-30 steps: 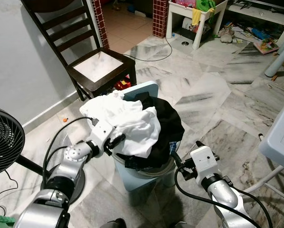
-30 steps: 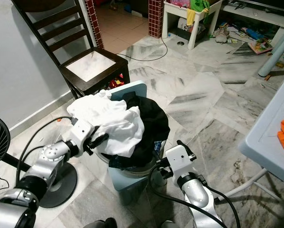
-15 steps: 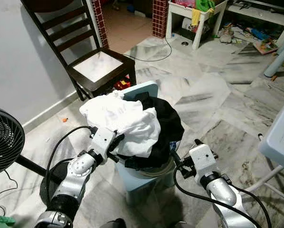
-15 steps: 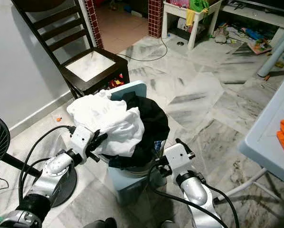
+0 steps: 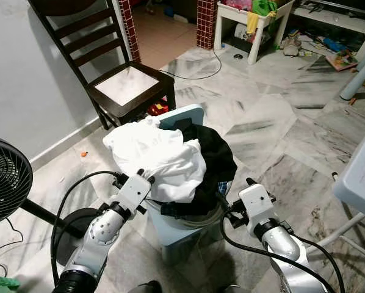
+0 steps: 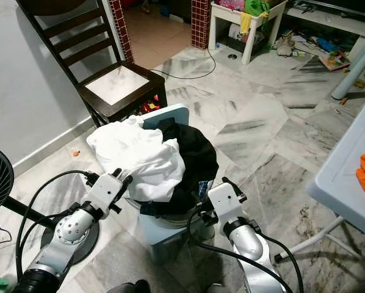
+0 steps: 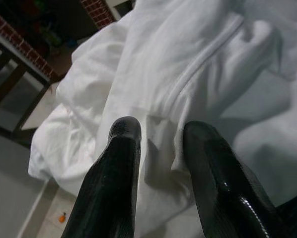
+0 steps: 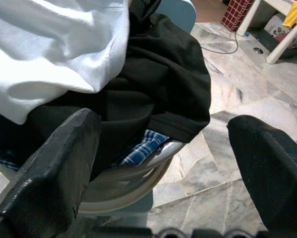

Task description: Hang hanger

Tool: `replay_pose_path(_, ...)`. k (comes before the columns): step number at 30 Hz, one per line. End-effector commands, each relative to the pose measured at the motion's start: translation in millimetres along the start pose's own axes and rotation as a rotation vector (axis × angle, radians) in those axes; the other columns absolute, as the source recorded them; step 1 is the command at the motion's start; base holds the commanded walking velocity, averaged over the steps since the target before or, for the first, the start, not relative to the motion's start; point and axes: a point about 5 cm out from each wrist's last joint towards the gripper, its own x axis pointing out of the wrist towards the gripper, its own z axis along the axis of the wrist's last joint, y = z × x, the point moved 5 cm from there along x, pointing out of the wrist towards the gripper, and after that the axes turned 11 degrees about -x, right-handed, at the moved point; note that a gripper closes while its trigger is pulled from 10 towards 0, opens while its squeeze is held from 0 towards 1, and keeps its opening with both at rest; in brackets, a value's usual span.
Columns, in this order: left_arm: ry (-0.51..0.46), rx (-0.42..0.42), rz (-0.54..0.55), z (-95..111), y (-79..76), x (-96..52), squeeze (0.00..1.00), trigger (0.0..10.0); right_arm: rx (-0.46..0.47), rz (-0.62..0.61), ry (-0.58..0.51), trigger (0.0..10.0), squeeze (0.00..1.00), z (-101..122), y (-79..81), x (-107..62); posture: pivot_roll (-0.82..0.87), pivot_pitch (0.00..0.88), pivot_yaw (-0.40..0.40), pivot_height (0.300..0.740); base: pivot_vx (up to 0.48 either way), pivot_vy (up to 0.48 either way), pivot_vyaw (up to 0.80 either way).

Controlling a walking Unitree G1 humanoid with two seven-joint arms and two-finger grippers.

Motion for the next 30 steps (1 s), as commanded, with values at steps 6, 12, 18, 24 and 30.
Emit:
replay_pose_path(6,-0.002,0.034,0.023,6.9,10.2,0.3,1.00,10.0,0.001,0.008,-0.010,10.0,0.00,1.9,3.1,2.0,-0.09,0.129,0.062,0.740,0.000,0.000,0.00)
replay_pose_path(12,-0.011,0.008,-0.012,16.9,20.5,10.9,0.75,10.0,0.002,0.008,-0.011,10.0,0.00,1.9,3.3,1.7,-0.09,0.130,0.062,0.740,0.000,0.000,0.00)
replay_pose_path(18,0.009,-0.009,-0.045,19.2,23.0,18.8,0.64,10.0,0.002,0.006,-0.012,10.0,0.00,2.4,2.9,2.0,-0.10,0.131,0.067,0.740,0.000,0.000,0.00)
replay_pose_path(24,0.039,-0.033,-0.106,17.7,17.3,23.0,0.60,10.0,0.003,-0.004,-0.008,10.0,0.00,1.1,1.4,0.1,-0.11,0.129,0.077,0.740,0.000,0.000,0.00)
replay_pose_path(30,0.048,-0.005,-0.170,17.6,4.5,19.4,0.00,10.0,0.006,-0.007,-0.009,10.0,0.00,1.7,2.4,-0.3,-0.10,0.132,0.079,0.740,0.000,0.000,0.00)
